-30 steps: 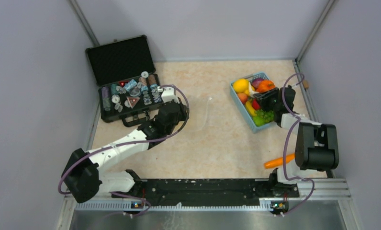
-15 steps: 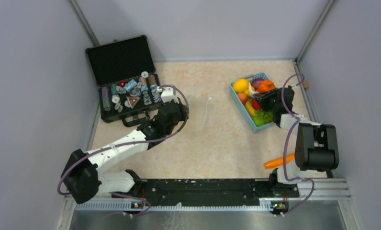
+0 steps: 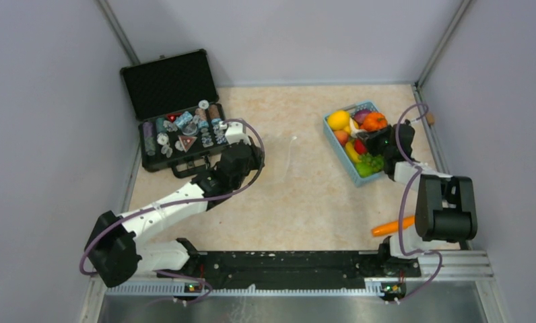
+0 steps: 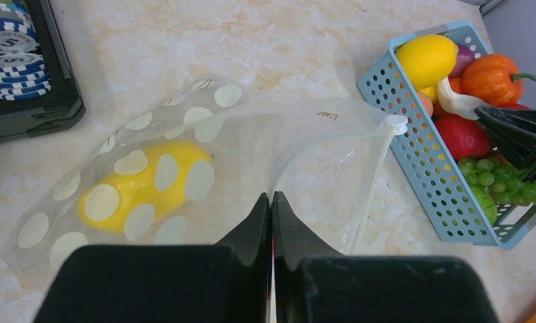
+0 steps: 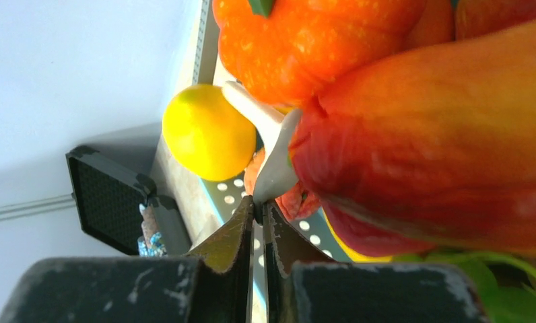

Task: Place the food in the zip-top bag and seal the zipper
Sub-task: Pick up the fake vegetable from the bin, then place the fake vegetable in the zipper food storage bag, then pick up the fake fruit from the bin.

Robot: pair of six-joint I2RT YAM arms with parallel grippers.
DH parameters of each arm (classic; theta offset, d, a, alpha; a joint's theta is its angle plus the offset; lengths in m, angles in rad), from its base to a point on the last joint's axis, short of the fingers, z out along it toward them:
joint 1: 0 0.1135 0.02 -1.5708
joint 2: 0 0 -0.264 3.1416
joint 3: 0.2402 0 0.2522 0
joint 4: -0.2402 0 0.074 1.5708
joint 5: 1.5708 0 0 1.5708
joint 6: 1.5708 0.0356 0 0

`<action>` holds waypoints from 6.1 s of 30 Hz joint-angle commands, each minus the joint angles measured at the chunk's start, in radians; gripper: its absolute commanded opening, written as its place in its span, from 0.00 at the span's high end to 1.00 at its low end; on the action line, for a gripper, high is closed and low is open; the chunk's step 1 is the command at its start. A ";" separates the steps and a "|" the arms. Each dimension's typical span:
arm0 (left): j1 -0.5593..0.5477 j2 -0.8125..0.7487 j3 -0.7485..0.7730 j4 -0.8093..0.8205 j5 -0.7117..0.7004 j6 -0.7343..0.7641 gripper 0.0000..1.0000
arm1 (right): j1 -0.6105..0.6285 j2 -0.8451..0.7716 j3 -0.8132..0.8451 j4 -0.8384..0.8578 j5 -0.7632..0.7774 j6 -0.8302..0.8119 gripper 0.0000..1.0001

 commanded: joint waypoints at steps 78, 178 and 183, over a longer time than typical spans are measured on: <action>0.009 0.046 0.023 0.031 0.052 -0.037 1.00 | 0.412 -0.289 0.147 -0.394 -0.642 -0.793 1.00; 0.077 -0.074 -0.011 -0.016 0.144 -0.004 1.00 | 0.119 -0.538 -0.011 -0.643 0.759 -0.501 0.39; 0.077 -0.090 -0.014 -0.028 0.131 0.000 1.00 | 0.045 -0.424 0.010 -0.593 0.646 -0.493 0.41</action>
